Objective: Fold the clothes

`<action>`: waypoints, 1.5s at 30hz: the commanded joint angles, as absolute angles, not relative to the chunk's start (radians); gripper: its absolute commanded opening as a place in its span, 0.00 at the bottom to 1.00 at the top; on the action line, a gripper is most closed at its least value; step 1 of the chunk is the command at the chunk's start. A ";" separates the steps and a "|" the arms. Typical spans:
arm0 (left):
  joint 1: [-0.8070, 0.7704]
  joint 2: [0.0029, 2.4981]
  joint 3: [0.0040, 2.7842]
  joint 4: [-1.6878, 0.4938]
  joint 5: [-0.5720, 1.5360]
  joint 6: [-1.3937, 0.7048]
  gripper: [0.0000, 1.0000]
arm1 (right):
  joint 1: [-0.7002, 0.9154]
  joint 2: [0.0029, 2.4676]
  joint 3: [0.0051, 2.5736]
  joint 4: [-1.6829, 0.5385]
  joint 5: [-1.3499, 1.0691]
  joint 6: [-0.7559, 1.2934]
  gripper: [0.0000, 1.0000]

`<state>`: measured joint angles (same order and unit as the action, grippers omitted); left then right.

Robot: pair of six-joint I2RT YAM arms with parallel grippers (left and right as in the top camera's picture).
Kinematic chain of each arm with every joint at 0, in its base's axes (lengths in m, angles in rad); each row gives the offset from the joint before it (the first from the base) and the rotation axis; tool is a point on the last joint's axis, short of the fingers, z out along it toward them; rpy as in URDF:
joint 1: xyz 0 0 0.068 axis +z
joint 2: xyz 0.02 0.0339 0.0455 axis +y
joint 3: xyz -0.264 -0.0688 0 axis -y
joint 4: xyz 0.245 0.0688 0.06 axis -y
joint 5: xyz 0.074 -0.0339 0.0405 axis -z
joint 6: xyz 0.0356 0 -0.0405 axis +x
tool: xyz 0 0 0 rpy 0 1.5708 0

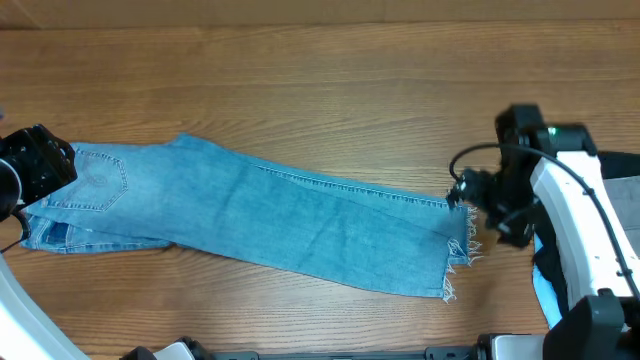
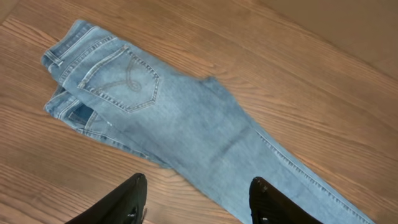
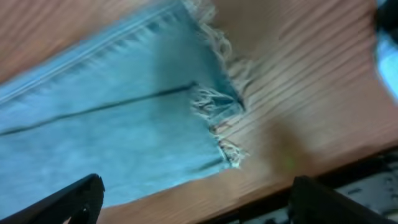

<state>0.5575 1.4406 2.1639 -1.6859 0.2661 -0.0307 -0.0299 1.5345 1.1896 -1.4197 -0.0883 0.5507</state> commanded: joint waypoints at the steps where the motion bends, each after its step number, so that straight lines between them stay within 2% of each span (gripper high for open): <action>1: 0.553 1.440 2.160 -1.679 0.260 -0.030 0.57 | -0.094 1.498 1.034 -1.358 -0.190 0.540 0.99; 5: 0.553 1.451 2.160 -1.675 0.263 -0.034 0.60 | -0.107 1.498 0.859 -1.245 -0.303 0.520 0.87; 7: 0.551 1.459 2.160 -1.675 0.263 -0.034 0.60 | -0.107 1.498 0.786 -1.207 -0.331 0.520 0.79; 8: 0.549 1.468 2.160 -1.675 0.263 -0.034 0.61 | -0.107 1.498 0.743 -1.189 -0.351 0.520 0.70; 12: 0.549 1.491 2.160 -1.676 0.263 -0.034 0.62 | -0.107 1.498 0.631 -1.110 -0.433 0.524 0.56; 14: 0.549 1.502 2.160 -1.676 0.264 -0.034 0.62 | -0.107 1.498 0.593 -1.068 -0.465 0.527 0.51; 17: 0.549 1.511 2.160 -1.676 0.282 -0.033 0.63 | -0.107 1.498 0.577 -1.052 -0.466 0.535 0.49; 21: 0.549 1.514 2.160 -1.676 0.282 -0.033 0.63 | -0.107 1.498 0.577 -1.004 -0.465 0.567 0.37; 24: 0.549 1.514 2.160 -1.676 0.282 -0.033 0.63 | -0.107 1.498 0.576 -0.958 -0.453 0.576 0.24; 25: 0.549 1.514 2.160 -1.676 0.282 -0.033 0.63 | -0.107 1.498 0.576 -0.952 -0.455 0.572 0.14; 27: 0.549 1.514 2.160 -1.676 0.281 -0.033 0.64 | -0.107 1.495 0.580 -0.976 -0.475 0.572 0.06; 32: 0.549 1.514 2.160 -1.675 0.281 -0.033 0.65 | -0.107 1.420 0.691 -1.132 -0.473 0.508 0.04; 37: 0.549 1.514 2.160 -1.673 0.281 -0.030 0.66 | -0.107 1.287 0.932 -1.351 -0.472 0.488 0.04; 45: 0.549 1.516 2.160 -1.670 0.281 -0.030 0.66 | -0.107 1.230 1.339 -1.483 -0.474 0.498 0.04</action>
<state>0.5556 1.5097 2.1612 -1.6756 0.2726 -0.0307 -0.1040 1.2491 1.2072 -1.4666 -0.4767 0.4973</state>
